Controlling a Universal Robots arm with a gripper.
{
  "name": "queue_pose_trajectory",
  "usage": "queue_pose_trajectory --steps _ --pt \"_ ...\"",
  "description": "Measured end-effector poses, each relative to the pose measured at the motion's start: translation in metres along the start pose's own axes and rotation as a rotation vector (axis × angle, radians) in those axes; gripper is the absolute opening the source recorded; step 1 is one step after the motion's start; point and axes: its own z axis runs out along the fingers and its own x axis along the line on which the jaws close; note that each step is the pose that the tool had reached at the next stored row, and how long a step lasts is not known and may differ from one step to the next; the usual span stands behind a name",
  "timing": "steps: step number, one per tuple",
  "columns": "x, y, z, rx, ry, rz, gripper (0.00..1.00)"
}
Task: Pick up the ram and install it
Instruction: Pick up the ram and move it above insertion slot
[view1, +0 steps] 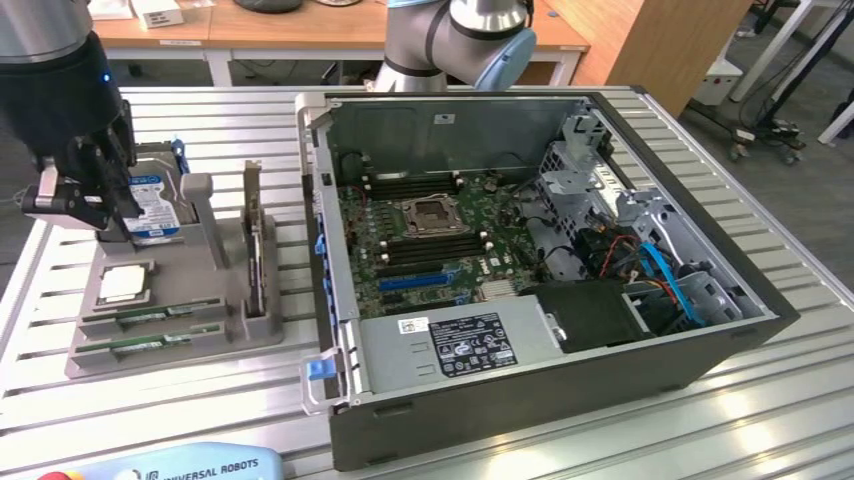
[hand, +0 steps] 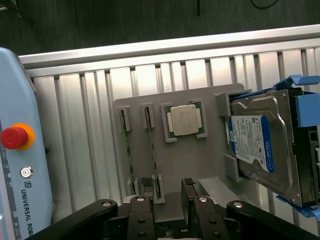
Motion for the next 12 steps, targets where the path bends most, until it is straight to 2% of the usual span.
queue_pose_trajectory --steps 12 --pt "0.0 -0.0005 0.0129 0.0 0.0 0.0 0.35"
